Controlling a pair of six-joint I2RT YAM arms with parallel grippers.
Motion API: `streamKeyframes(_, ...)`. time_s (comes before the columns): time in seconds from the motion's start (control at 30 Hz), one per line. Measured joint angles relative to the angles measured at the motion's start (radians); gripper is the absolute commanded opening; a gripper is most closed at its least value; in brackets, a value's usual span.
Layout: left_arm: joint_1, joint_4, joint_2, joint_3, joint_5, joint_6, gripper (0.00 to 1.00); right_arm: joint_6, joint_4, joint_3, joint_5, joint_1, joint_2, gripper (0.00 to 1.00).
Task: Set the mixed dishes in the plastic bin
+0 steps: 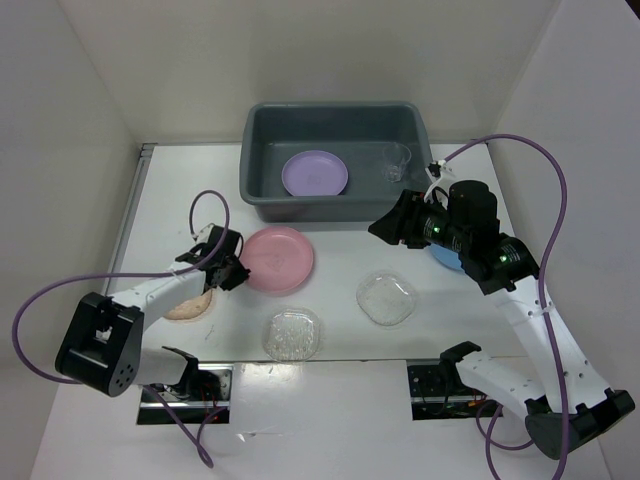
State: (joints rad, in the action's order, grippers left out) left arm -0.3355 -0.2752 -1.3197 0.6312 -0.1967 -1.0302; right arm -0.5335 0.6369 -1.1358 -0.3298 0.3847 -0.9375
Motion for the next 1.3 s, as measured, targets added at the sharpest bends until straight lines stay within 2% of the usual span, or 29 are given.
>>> streamKeyframes(0.23, 0.000, 0.018, -0.029, -0.003, -0.002, -0.008, 0.22, 0.000, 0.000, 0.000, -0.001, 0.000, 0.000, 0.63)
streamKeyframes(0.4, 0.000, 0.046, -0.040, -0.003, -0.006, -0.024, 0.00, -0.002, 0.000, 0.000, -0.001, 0.000, -0.001, 0.63)
streamKeyframes(0.63, 0.000, 0.020, -0.026, 0.008, -0.006, -0.022, 0.00, -0.005, 0.000, 0.000, -0.005, 0.000, -0.001, 0.63)
streamKeyframes(0.97, 0.000, -0.135, 0.153, 0.033, 0.042, 0.023, 0.00, -0.008, -0.002, 0.000, -0.019, 0.000, -0.017, 0.63)
streamKeyframes(1.1, -0.005, -0.183, 0.170, 0.042, 0.092, 0.070, 0.00, -0.007, -0.004, 0.000, -0.028, 0.001, -0.034, 0.63)
streamKeyframes(1.3, -0.142, -0.295, 0.170, 0.128, 0.161, 0.136, 0.00, 0.001, -0.005, 0.000, -0.033, 0.001, -0.051, 0.63)
